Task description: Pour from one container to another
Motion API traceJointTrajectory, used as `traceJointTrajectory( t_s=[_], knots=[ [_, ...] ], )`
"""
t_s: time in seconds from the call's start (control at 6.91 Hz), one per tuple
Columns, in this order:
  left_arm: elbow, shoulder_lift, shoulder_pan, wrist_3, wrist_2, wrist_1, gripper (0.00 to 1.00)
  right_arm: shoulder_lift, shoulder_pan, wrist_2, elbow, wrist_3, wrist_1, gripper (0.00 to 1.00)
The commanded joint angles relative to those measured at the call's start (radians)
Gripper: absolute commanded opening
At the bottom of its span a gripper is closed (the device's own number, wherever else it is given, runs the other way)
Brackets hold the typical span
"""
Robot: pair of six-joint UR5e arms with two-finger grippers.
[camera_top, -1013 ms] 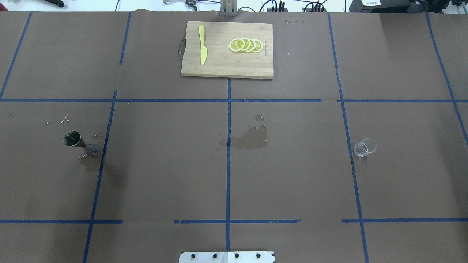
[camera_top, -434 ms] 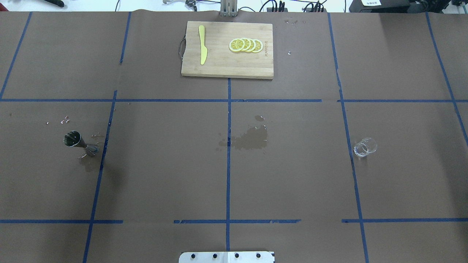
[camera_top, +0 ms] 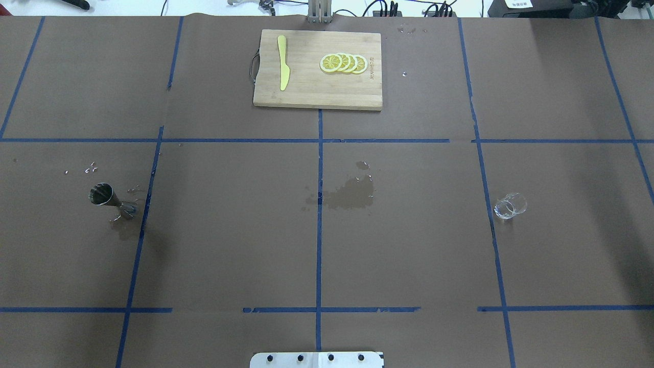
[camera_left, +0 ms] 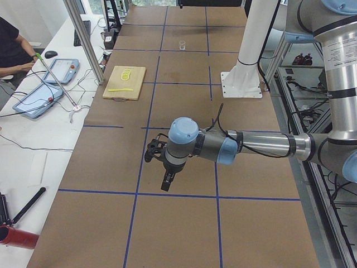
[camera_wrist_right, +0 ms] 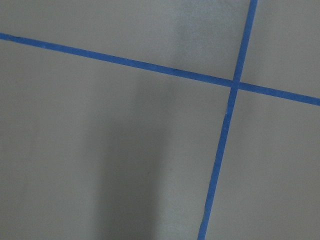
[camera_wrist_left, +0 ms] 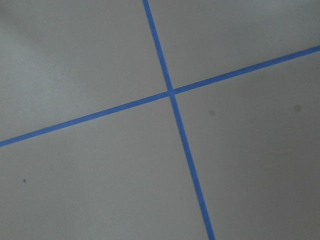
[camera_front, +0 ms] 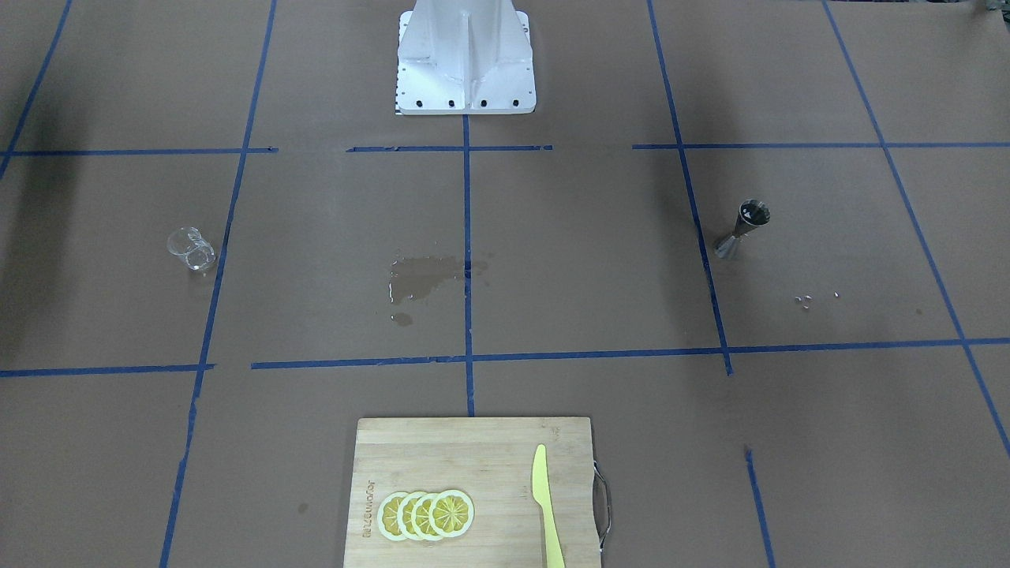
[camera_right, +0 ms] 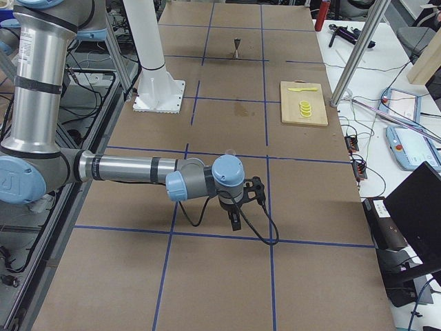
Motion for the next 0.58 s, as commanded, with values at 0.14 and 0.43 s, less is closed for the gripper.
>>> traceJointTrajectory(
  t_s=[0.14,0.43],
  knots=[
    [0.083,-0.018,0.007,0.007,-0.010,-0.028,1.00,0.044,0.001,-0.010,0.015,-0.022,-0.095,1.00],
    [0.076,-0.006,0.009,0.005,-0.020,0.010,1.00,0.047,0.010,-0.011,0.013,-0.012,-0.113,1.00]
  ],
)
